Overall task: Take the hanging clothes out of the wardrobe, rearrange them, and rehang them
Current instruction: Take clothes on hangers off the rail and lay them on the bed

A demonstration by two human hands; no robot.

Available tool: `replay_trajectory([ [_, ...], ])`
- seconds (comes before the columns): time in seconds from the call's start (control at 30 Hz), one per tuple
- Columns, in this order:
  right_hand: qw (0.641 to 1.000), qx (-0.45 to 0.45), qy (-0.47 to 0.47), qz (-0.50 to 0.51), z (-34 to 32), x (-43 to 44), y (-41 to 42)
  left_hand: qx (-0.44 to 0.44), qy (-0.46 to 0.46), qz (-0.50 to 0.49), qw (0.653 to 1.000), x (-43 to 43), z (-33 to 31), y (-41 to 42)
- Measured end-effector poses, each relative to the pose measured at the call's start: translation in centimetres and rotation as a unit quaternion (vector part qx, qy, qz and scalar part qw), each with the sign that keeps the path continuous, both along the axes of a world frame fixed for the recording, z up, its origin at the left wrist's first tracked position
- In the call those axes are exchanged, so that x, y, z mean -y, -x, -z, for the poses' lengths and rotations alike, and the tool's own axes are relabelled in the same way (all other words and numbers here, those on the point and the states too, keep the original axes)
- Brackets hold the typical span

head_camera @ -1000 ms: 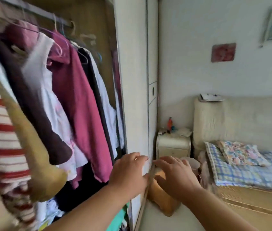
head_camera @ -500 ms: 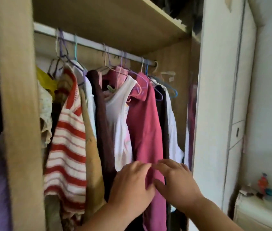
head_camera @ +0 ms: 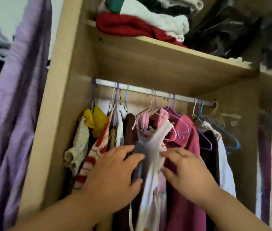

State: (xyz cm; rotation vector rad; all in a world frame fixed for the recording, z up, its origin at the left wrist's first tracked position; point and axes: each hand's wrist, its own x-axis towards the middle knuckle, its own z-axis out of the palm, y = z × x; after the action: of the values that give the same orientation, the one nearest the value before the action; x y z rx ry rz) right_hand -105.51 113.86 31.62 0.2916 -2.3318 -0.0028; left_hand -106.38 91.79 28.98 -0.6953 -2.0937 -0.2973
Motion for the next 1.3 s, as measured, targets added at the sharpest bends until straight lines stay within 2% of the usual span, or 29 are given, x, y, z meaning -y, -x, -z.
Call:
replay_trajectory([
  [0.23, 0.998, -0.019, 0.062, -0.007, -4.6, 1.3, 4.8, -0.115, 0.075, -0.179, 0.974, 4.1, -7.1, -2.4],
  [0.37, 0.994, -0.071, 0.085, 0.023, -6.8, 1.3, 7.4, -0.206, 0.073, -0.218, 0.951, 6.8, -11.4, -3.3],
  [0.47, 0.991, -0.045, 0.123, 0.003, -8.5, 1.0, 9.2, -0.255, 0.063, -0.260, 0.929, 8.3, -14.5, -3.6],
  [0.63, 0.988, 0.021, 0.151, 0.032, -10.8, 1.9, 11.6, -0.236, -0.008, -0.294, 0.926, 9.4, -17.3, -2.3],
  [0.77, 0.981, 0.032, 0.189, 0.037, -12.2, 3.5, 13.8, -0.268, -0.033, -0.294, 0.917, 9.6, -17.2, -1.4],
  [0.97, 0.940, 0.068, 0.334, 0.016, -13.5, 5.8, 16.3, -0.273, -0.044, -0.269, 0.923, 9.7, -17.1, -1.2],
  [1.3, 0.943, 0.011, 0.329, 0.044, -14.3, 5.6, 15.5, -0.274, -0.051, -0.237, 0.931, 9.7, -16.9, -1.5],
])
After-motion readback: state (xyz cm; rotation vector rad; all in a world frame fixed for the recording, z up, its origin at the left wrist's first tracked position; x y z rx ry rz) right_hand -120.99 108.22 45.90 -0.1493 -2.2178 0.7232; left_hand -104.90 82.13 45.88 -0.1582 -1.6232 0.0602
